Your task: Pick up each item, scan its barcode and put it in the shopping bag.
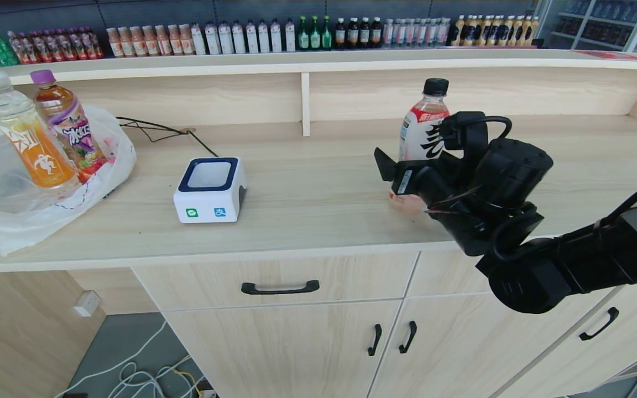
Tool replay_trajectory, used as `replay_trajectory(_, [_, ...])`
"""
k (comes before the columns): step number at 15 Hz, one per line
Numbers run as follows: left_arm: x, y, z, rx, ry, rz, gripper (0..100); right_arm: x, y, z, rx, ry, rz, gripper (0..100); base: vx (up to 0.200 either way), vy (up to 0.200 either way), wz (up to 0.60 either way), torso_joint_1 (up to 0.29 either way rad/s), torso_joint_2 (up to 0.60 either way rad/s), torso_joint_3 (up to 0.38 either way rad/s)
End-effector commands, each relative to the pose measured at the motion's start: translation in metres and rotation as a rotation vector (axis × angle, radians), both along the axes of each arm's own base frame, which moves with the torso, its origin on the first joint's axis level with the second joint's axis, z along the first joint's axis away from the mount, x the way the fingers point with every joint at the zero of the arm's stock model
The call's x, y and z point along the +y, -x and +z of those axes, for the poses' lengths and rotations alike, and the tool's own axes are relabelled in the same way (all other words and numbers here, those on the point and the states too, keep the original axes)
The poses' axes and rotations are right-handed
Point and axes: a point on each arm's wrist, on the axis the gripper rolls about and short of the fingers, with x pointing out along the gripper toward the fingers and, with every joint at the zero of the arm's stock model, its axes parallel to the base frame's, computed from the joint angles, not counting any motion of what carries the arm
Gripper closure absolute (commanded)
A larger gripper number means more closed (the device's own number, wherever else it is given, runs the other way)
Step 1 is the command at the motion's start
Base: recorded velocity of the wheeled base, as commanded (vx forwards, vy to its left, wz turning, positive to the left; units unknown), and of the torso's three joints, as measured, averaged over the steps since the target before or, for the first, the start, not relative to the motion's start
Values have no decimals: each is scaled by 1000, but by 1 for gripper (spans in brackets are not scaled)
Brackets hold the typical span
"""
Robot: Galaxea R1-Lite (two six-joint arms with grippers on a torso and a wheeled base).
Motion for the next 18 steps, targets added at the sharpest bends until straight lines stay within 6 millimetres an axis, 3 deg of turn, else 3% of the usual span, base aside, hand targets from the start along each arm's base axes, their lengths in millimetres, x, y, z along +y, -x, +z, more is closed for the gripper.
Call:
replay_trajectory(1, [0,0,0,0,0,0,0,3,-4,0,-7,-2,-1,0,0,0,0,0,0,0])
replay_trajectory(2, [0,0,0,0,0,0,0,3,-6,0,-9,1,-1,100,0,0,0,0,0,0])
replay_trajectory(10, [0,0,0,0,0,0,0,4,-5,2,-17,-3,4,100,0,0,0,0,0,0])
replay_trajectory(18, [0,0,0,0,0,-2,0,2,7,20,-61,-3,10,100,0,0,0,0,0,0])
